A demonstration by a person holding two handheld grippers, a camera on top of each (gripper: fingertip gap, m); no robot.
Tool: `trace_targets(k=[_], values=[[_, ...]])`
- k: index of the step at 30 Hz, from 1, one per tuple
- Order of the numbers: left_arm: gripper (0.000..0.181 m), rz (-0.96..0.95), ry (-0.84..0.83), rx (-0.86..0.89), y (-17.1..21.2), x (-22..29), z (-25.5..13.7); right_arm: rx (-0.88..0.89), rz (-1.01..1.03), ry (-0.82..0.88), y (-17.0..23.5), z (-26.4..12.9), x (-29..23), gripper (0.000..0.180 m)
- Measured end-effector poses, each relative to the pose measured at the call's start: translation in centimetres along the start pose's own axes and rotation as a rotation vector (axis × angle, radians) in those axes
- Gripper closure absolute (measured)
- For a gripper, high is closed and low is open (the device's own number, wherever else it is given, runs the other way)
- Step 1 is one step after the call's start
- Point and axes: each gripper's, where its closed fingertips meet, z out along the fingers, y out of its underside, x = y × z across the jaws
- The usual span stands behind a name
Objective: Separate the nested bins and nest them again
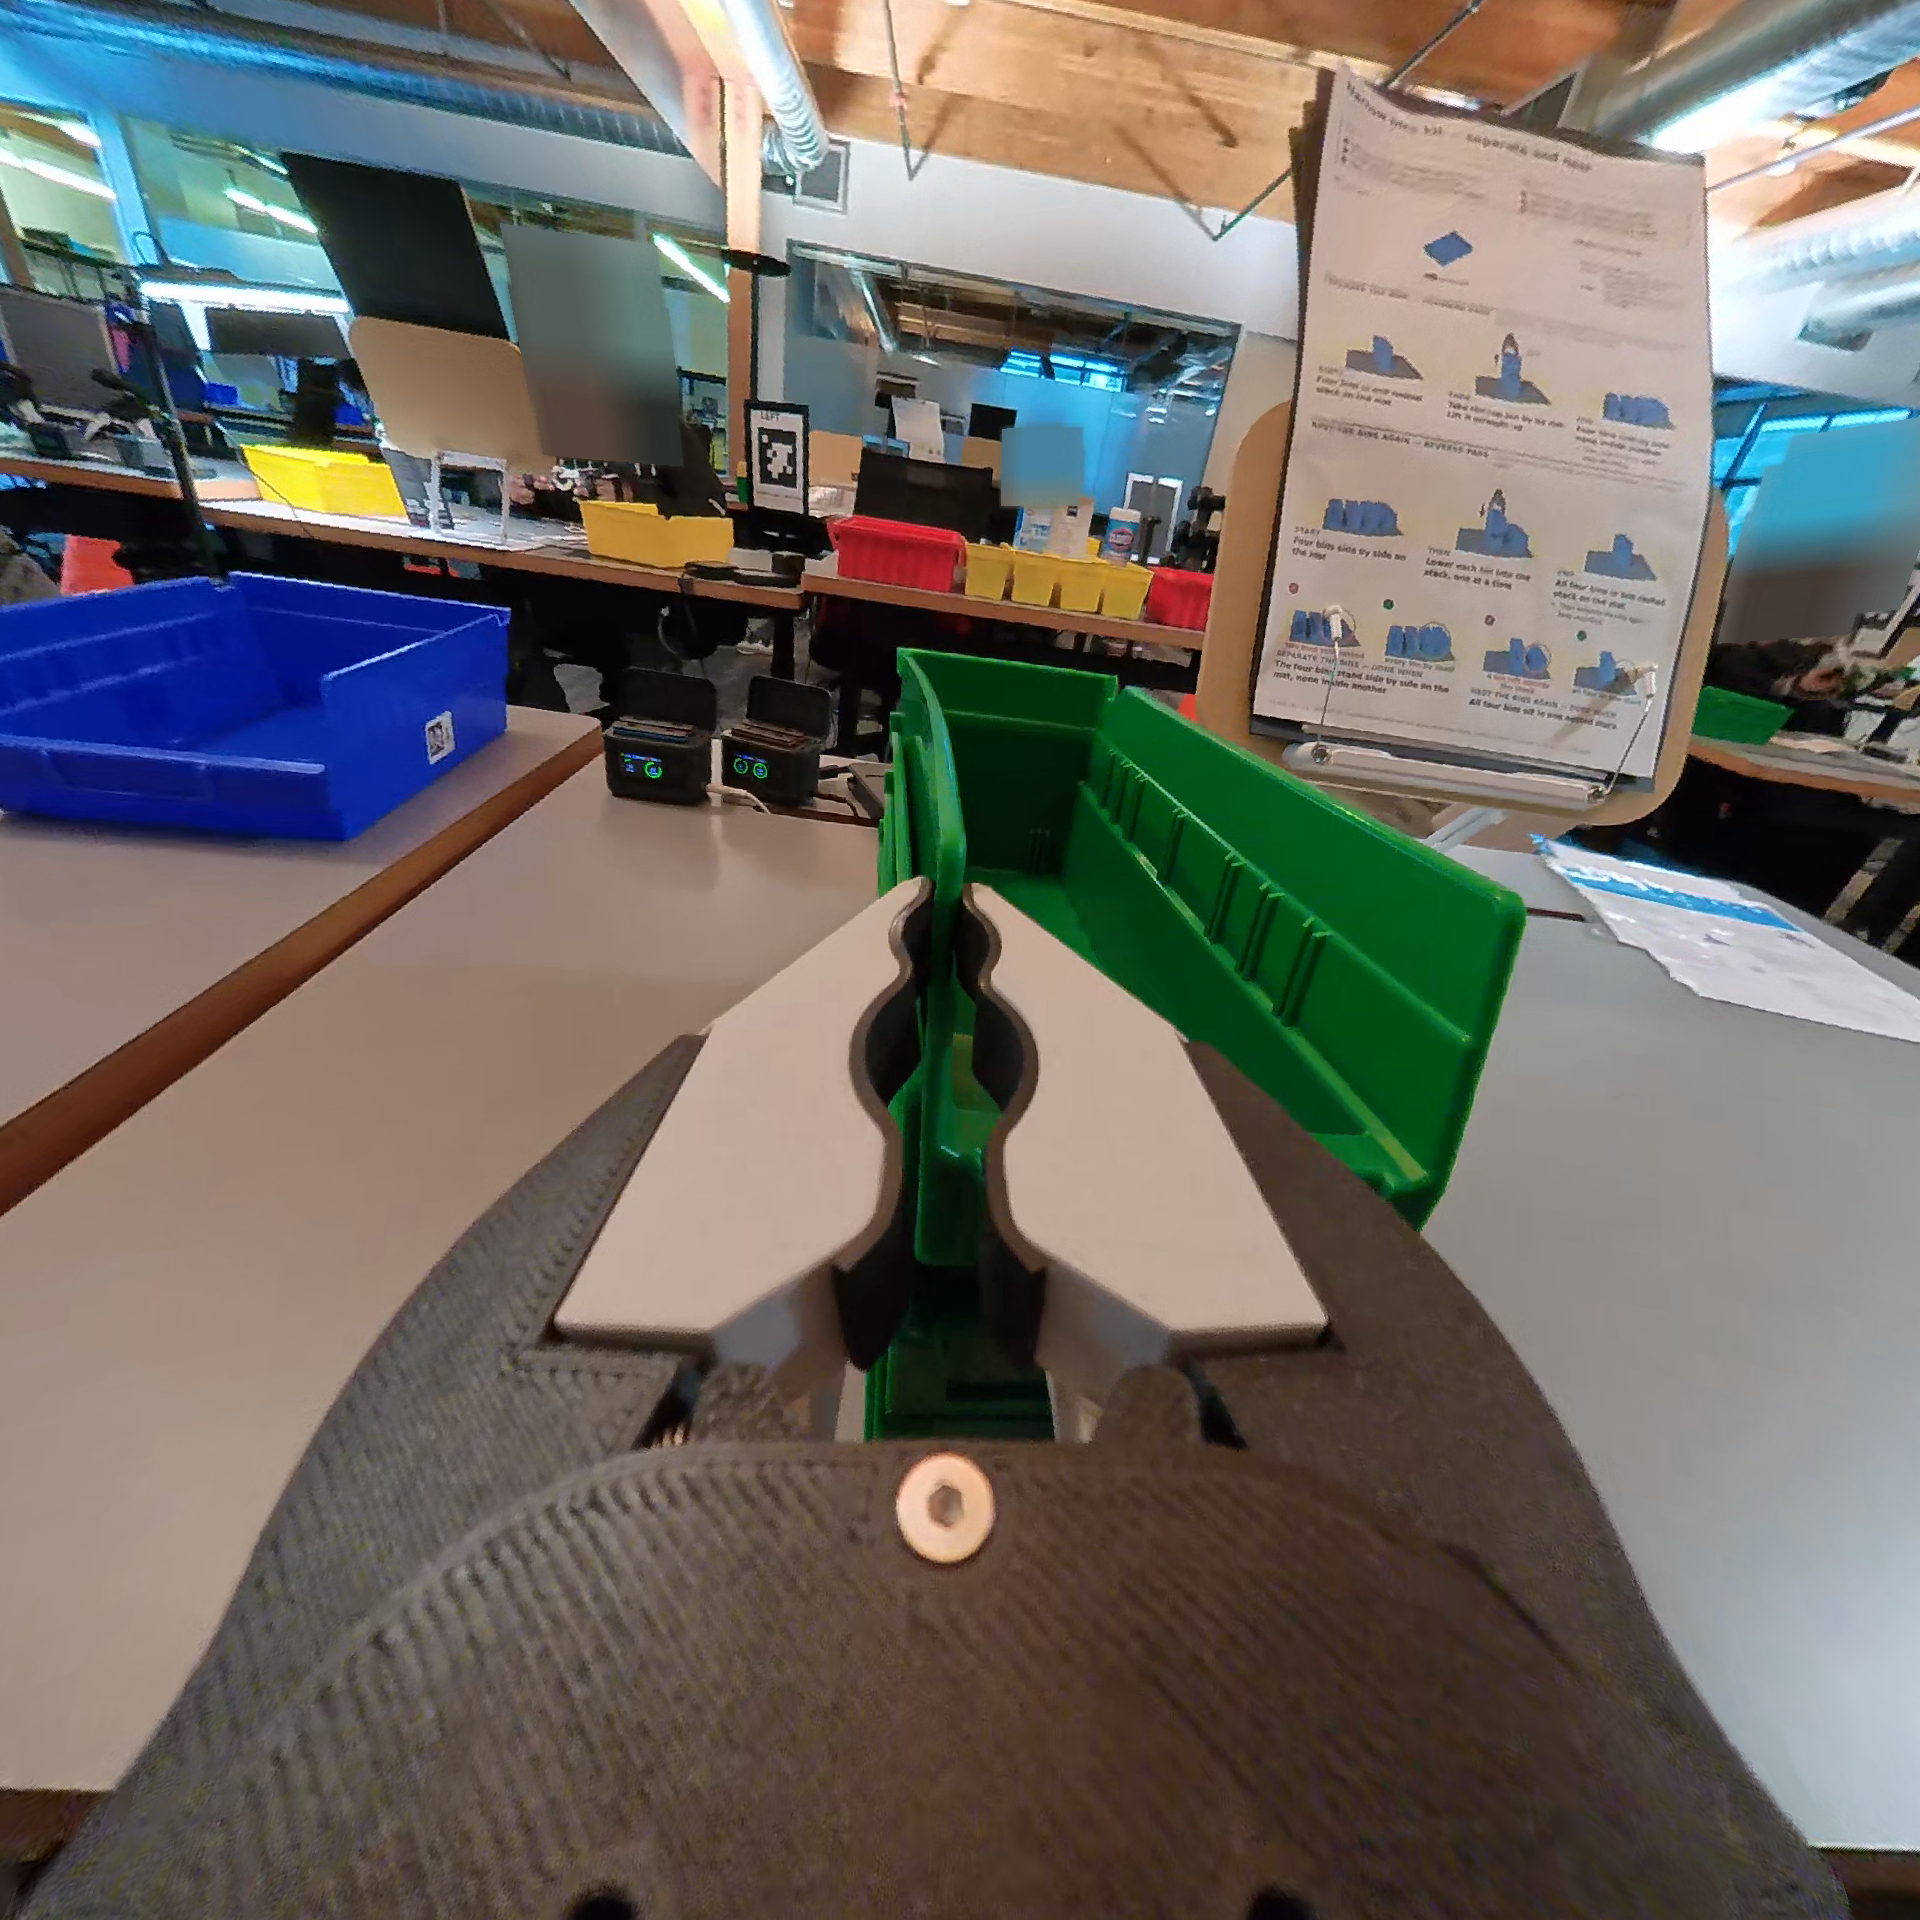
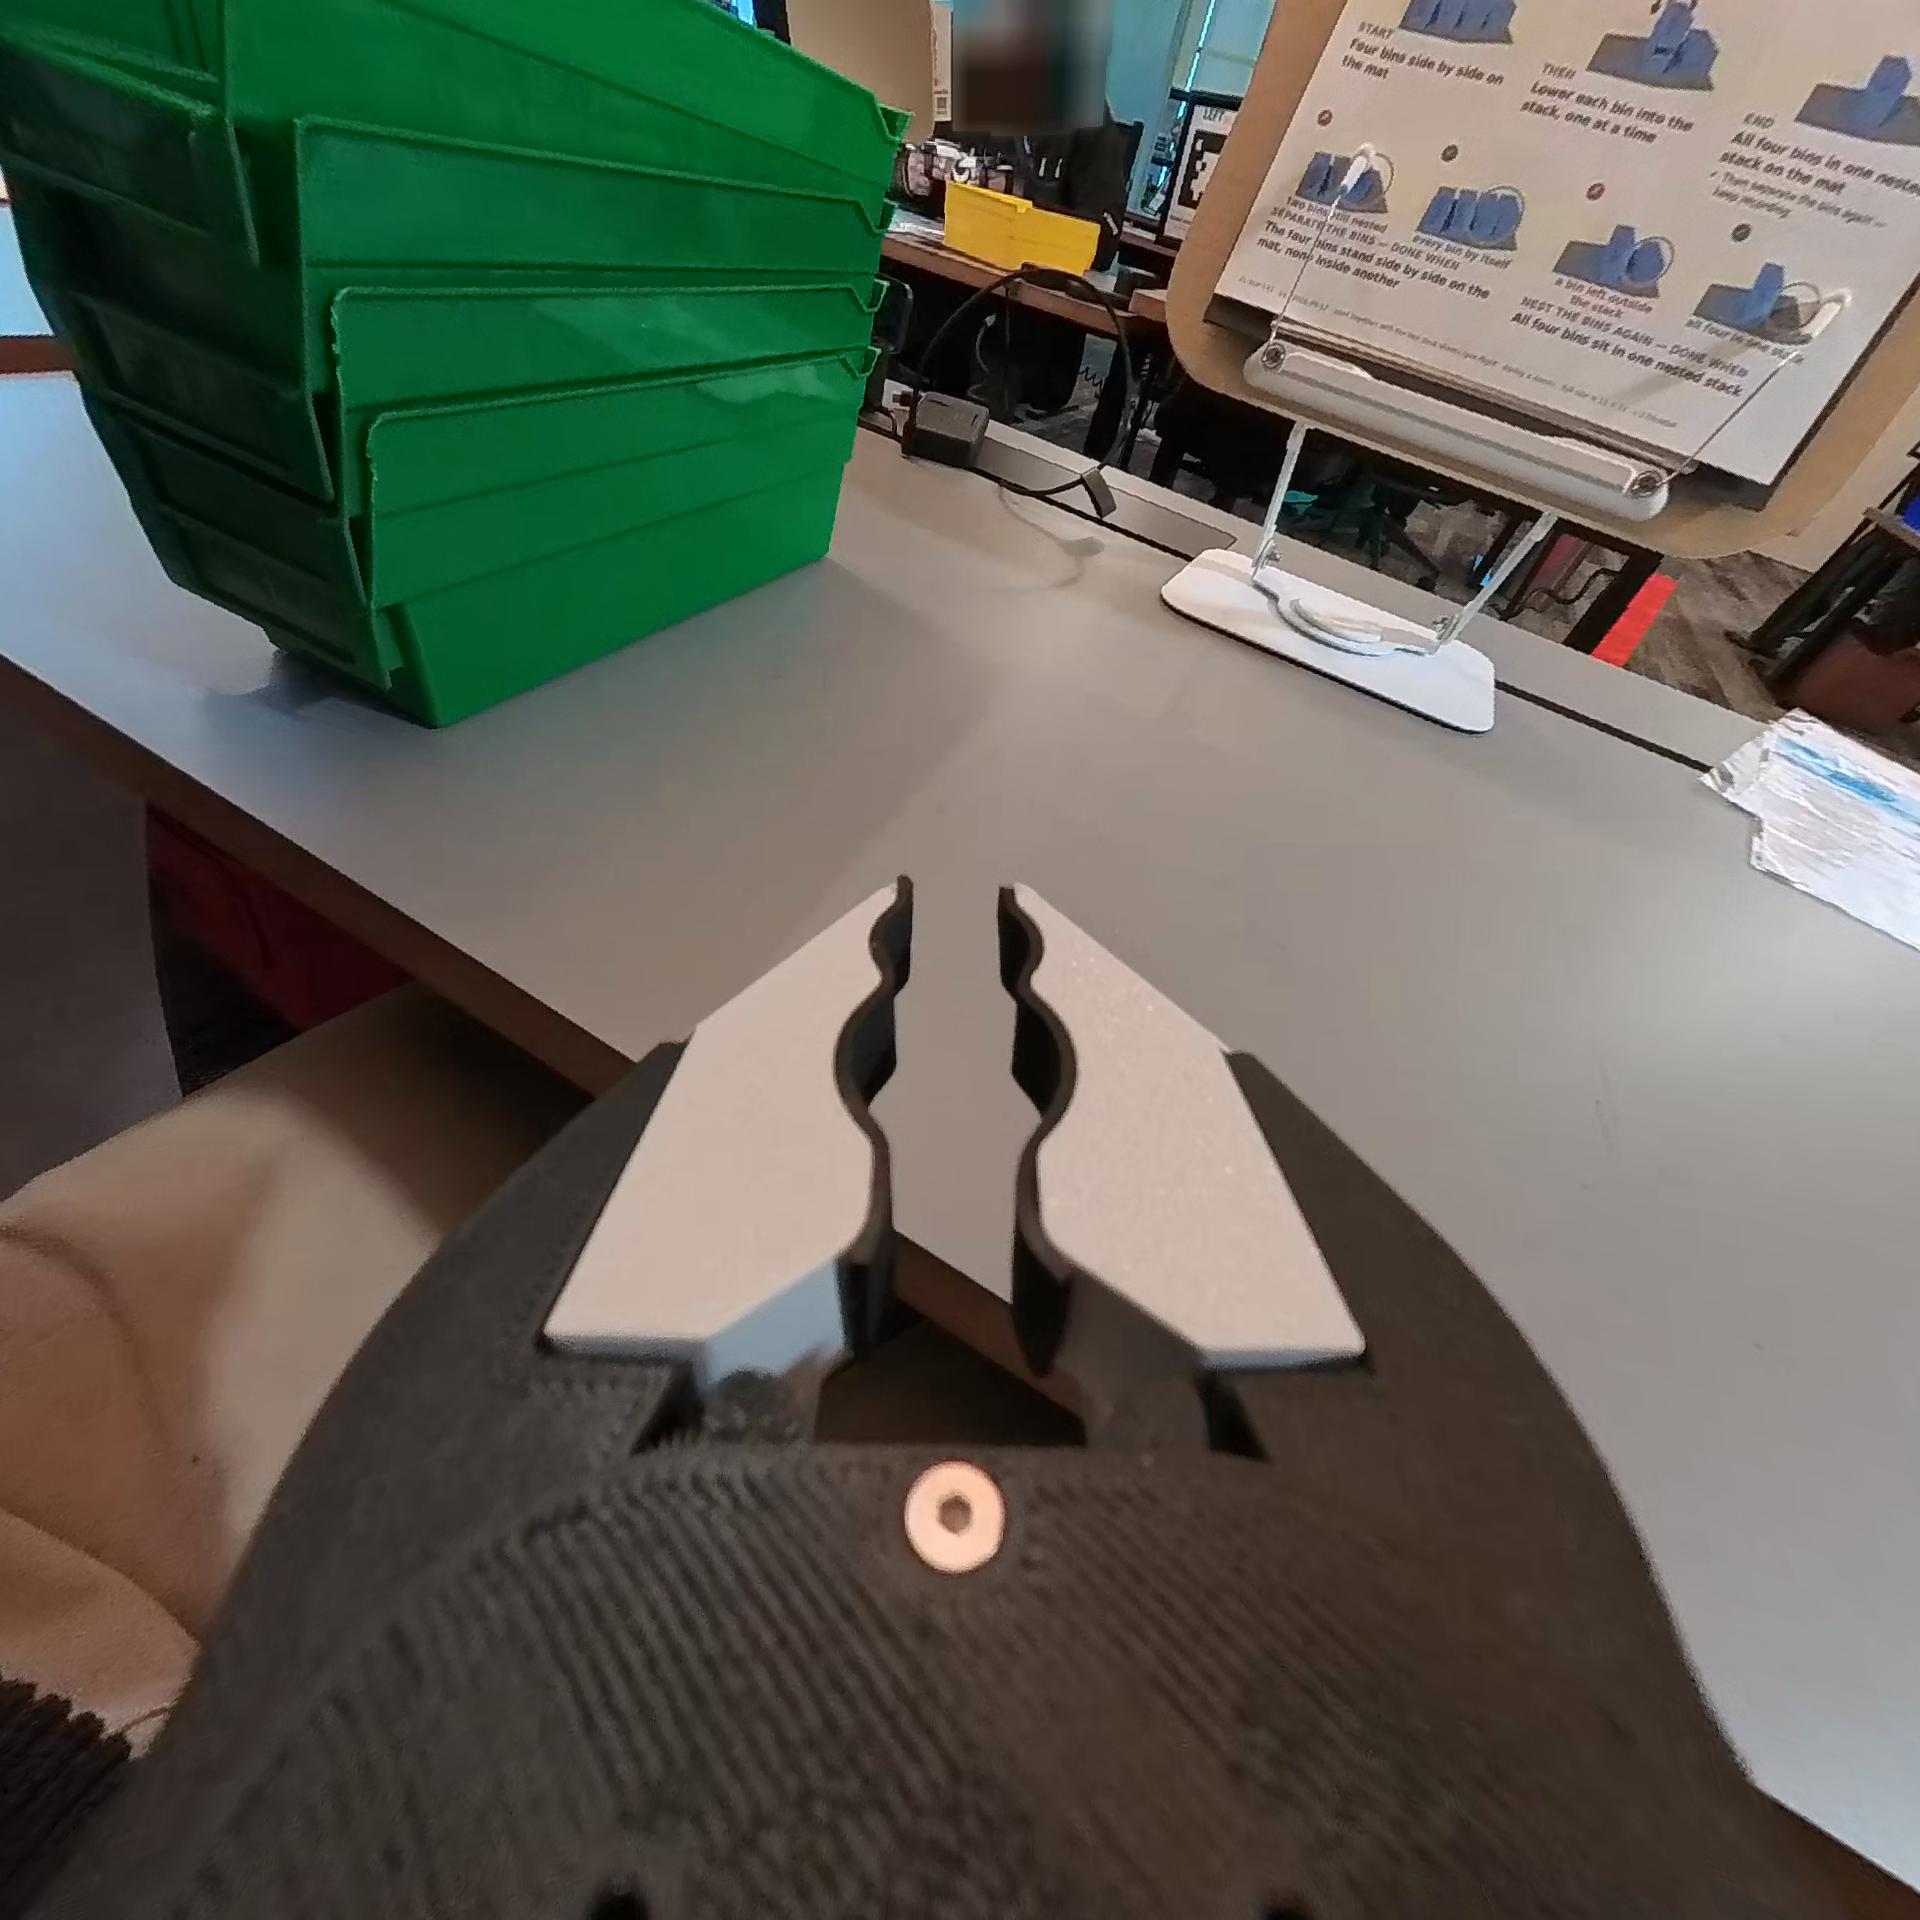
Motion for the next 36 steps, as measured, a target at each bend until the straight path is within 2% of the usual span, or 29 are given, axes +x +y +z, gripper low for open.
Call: trace_targets(k=[1,18,24,31,36], values=[[0.181,-0.011,0.007,0.002,0.04,-0.03,-0.03,0.0,-0.002,-0.001,0.0,0.0,-0.03,0.164],[0.181,0.01,0.019,0.027,0.45,-0.14,-0.18,0.004,-0.021,-0.007,-0.04,-0.06,-0.29,0.163],[0.18,-0.08,0.106,0.176,0.14,-0.14,-0.29,0.01,-0.033,-0.008,-0.14,-0.14,-0.47,0.161],[0.181,-0.027,0.09,0.183,0.04,-0.26,-0.31,0.011,-0.044,-0.01,-0.18,-0.22,-0.67,0.16],[0.18,0.005,0.089,0.125,0.14,-0.23,-0.23,0.012,-0.047,-0.014,-0.19,-0.24,-0.75,0.159]])
